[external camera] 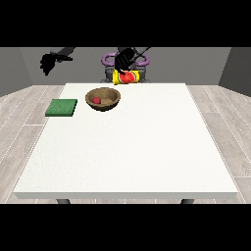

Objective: Pick the cup and pour the ball into the bowl, then pick the bowl and place it on the pad

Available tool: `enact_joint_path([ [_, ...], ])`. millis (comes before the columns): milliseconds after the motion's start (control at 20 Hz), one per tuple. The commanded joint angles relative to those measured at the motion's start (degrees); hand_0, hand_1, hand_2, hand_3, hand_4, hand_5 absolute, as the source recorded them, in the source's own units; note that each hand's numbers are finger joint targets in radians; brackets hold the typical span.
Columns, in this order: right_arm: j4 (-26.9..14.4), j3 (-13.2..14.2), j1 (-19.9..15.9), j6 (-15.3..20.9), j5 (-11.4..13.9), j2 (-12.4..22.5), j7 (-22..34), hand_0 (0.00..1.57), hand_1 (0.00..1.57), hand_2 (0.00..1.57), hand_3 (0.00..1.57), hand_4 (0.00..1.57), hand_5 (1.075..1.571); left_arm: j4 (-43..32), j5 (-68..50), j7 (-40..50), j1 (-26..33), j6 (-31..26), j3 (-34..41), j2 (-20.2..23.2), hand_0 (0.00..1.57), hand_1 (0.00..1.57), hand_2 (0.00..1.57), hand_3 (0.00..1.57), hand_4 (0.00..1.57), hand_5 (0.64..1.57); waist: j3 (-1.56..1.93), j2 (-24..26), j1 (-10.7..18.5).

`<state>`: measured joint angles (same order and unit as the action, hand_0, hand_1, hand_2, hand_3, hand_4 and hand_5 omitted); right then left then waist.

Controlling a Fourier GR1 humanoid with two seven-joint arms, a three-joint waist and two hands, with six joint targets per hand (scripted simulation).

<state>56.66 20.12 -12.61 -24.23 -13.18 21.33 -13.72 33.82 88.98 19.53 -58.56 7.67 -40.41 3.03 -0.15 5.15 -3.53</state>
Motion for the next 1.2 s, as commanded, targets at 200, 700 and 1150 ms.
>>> enact_joint_path([
  [200,1.1,0.9,4.6,1.7,-0.4,-1.3,0.2,0.0,0.0,0.0,0.0,0.1,1.565,10.0,-25.7,1.2,11.2,15.8,24.8,-0.1,1.17,1.17,1.44,1.27,1.46,1.17,-0.58,1.5,4.1],
  [700,5.1,-4.7,-1.7,9.2,3.3,-10.5,-0.6,0.0,0.0,0.0,0.0,0.3,1.571,26.8,-70.0,-18.3,27.3,19.9,34.5,-3.0,0.0,0.0,0.0,0.0,0.0,1.56,-0.66,-9.2,2.1],
  [1150,3.0,-6.6,-1.2,21.8,7.0,-19.4,-2.0,0.0,0.0,0.0,0.0,0.32,1.569,31.4,-82.0,-35.9,37.8,2.2,36.7,-0.7,0.0,0.0,0.0,0.0,0.0,1.563,0.13,-8.4,9.1],
])
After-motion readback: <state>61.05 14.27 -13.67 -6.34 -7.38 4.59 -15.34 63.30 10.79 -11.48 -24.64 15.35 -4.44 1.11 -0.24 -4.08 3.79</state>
